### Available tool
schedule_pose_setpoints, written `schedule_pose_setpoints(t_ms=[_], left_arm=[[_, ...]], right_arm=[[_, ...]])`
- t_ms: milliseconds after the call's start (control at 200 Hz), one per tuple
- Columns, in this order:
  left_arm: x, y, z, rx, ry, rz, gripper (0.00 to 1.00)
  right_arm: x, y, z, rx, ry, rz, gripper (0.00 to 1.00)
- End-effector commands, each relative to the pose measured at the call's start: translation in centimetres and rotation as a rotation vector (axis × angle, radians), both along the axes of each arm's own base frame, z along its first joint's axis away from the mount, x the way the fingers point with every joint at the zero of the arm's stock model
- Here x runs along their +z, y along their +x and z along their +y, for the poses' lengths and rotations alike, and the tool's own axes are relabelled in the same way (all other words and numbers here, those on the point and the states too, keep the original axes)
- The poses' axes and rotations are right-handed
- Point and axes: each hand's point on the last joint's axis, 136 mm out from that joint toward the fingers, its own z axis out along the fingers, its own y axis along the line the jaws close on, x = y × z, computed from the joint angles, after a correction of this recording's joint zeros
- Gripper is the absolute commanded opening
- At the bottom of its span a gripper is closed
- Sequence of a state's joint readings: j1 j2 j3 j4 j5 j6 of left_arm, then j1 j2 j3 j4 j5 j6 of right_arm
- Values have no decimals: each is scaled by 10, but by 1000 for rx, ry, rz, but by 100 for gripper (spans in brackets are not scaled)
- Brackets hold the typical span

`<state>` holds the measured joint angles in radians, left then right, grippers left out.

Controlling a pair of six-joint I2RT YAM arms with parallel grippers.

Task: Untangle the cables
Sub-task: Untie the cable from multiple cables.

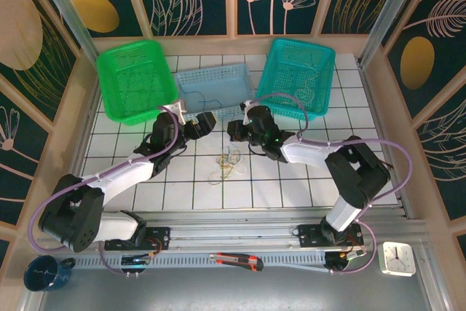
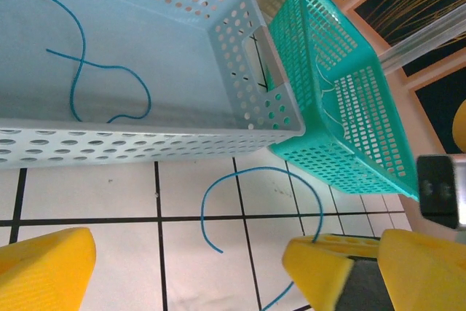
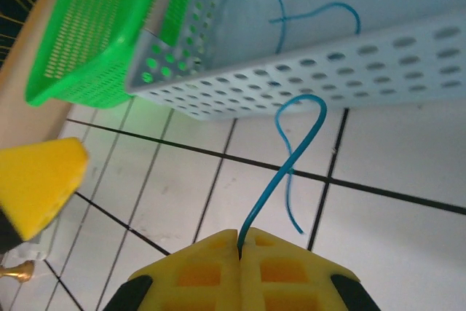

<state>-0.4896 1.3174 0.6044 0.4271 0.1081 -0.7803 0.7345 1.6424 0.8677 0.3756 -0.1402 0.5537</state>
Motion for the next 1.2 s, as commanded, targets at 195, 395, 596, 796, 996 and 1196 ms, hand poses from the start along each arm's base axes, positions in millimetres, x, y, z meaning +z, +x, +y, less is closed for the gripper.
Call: schedule_pose_setpoints(t_ms=[195,395,596,796,996,1196], left_arm=[[4,-7,0,-35,-26,-63,99],[-3,-19,-13,-142,-26,-81,99],[-12,-32,-36,-319,-13,-87,94],[-24,-39,-57,-419,-18,-62,91],[-18,-32,-59,-366,-25,-99,91],[19,-17,-29,-136,-122,-166,91]], right_arm=[[65,-1,2,34,103,-151,0],[92,1,-2,21,145,-191,0],[116,4,-5,8,180,-227,0],[133,6,-6,2,204,-252,0],[149,3,-7,13,227,-277,0],[148,-2,-13,32,221,-288,0]])
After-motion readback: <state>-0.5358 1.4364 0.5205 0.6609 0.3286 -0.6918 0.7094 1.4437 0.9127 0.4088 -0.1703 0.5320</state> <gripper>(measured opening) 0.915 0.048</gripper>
